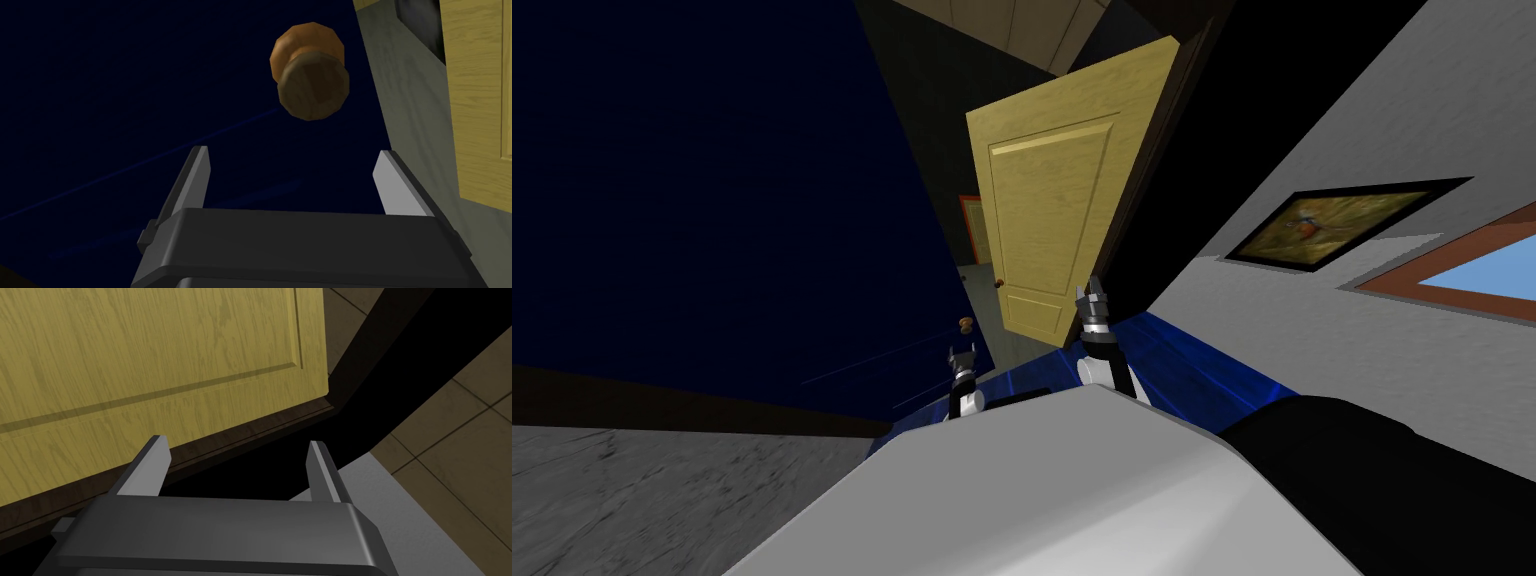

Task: Push the door open

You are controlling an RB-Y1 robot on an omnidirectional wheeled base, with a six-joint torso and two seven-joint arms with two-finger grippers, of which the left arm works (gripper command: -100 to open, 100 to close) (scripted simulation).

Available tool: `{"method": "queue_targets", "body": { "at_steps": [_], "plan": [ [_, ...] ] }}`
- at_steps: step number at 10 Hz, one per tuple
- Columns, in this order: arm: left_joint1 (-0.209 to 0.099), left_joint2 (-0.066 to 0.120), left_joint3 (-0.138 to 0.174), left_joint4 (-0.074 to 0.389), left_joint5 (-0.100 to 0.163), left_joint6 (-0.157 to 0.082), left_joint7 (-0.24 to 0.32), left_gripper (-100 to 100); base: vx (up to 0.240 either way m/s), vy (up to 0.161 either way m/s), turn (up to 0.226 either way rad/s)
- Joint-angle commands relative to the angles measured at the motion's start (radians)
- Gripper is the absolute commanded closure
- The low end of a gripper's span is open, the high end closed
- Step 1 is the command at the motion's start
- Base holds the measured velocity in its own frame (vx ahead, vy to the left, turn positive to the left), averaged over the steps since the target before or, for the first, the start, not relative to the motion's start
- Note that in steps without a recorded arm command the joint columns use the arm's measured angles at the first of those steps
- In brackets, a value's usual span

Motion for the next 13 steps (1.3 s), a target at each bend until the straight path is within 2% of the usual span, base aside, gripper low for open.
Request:
{"method": "queue_targets", "body": {
  "at_steps": [1,2,4,5,11,13],
  "plan": [
    [-0.008,-0.011,-0.005,0.008,0.015,-0.001,0.050,-100,-0.049,0.013,-0.046],
    [-0.008,-0.011,-0.005,0.008,0.015,-0.001,0.064,-100,-0.042,0.010,-0.015],
    [-0.015,-0.024,-0.010,0.011,0.033,0.001,0.127,-100,-0.035,0.015,-0.030],
    [-0.015,-0.024,-0.010,0.011,0.033,0.001,0.139,-100,-0.032,0.013,-0.013],
    [-0.027,-0.051,-0.020,0.017,0.065,0.004,0.295,-100,-0.031,0.009,-0.022],
    [-0.030,-0.057,-0.022,0.018,0.072,0.005,0.328,-100,-0.026,0.008,-0.016]
  ]
}}
